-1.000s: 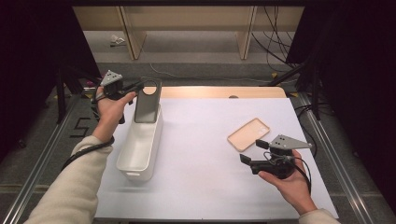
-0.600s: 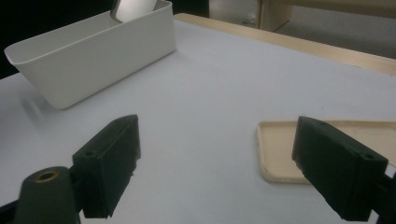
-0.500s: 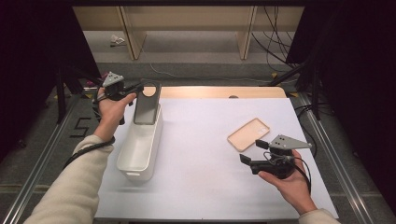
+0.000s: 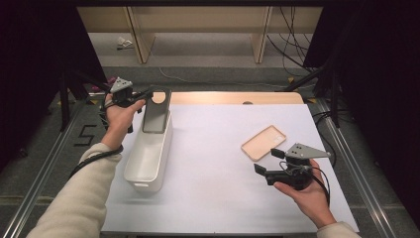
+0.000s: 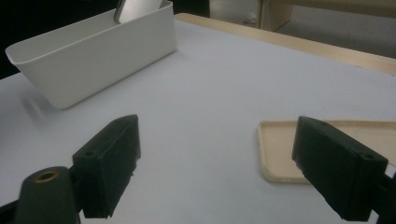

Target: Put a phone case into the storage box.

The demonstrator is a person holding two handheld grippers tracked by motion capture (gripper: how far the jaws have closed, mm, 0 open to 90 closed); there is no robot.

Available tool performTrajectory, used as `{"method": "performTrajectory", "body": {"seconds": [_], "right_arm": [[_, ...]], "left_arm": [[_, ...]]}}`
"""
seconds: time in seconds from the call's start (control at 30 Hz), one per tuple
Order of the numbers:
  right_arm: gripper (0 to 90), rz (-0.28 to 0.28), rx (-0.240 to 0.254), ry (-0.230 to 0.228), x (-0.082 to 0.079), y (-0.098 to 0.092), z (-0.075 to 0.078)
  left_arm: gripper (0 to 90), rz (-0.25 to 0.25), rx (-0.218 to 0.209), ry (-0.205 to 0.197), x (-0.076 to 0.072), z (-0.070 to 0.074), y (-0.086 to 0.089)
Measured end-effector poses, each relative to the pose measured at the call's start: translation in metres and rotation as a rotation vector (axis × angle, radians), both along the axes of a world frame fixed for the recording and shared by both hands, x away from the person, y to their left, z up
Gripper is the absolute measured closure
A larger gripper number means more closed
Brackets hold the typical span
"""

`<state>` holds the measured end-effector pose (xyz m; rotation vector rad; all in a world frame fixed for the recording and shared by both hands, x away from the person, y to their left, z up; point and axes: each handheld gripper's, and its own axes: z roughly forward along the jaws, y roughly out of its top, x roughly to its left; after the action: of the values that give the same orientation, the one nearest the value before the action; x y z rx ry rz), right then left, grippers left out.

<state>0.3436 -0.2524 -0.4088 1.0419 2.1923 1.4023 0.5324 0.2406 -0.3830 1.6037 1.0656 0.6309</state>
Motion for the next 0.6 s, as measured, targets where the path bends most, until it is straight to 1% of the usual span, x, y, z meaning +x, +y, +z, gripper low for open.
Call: {"method": "performTrajectory", "body": {"seconds": [0.6], "right_arm": [[16.1, 0.006, 0.002, 0.001, -0.0001, 0.0, 0.0]], "left_arm": [[81.2, 0.009, 0.003, 0.018, 0.0024, -0.0056, 0.0019]]}}
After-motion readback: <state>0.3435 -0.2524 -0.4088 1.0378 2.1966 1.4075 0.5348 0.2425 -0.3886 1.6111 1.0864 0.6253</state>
